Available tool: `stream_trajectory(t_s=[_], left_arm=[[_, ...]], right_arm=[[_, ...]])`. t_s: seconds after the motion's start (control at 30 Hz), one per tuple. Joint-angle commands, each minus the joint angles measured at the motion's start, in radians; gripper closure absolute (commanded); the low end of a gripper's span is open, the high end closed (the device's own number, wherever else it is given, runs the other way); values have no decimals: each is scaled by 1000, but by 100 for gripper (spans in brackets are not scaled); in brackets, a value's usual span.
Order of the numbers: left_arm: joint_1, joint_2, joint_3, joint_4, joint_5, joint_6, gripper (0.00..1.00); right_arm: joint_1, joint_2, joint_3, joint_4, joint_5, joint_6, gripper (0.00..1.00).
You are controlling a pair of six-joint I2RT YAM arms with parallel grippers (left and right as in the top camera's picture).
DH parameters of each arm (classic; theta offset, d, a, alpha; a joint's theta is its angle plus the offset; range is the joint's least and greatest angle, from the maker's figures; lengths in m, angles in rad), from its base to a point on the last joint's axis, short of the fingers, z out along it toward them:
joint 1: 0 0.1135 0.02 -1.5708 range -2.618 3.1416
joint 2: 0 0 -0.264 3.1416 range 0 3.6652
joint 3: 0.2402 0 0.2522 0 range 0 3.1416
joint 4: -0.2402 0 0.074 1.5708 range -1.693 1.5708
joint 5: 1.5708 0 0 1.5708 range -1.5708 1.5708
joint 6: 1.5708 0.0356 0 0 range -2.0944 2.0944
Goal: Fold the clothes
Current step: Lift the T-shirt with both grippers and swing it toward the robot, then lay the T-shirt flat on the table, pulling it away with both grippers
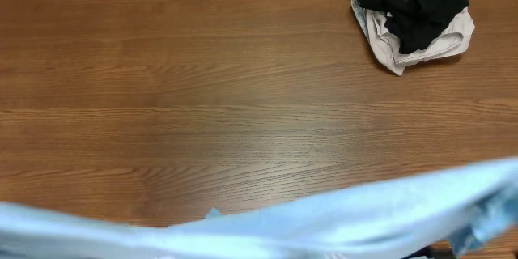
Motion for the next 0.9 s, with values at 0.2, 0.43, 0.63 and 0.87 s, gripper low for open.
stream_trajectory(t_s=[0.2,0.43,0.63,0.87], left_arm=[[2,164,-274,24,4,-21,96],[2,392,-381,14,8,-52,96],[2,676,-401,74,10,-60,96],[3,978,-401,283,16,-60,96]], right_arm=[[-4,118,-478,240,-78,39,96],[-4,430,-675,444,-179,19,96],[-4,786,-691,654,-200,19,96],[-3,1070,-690,902,-280,19,96]])
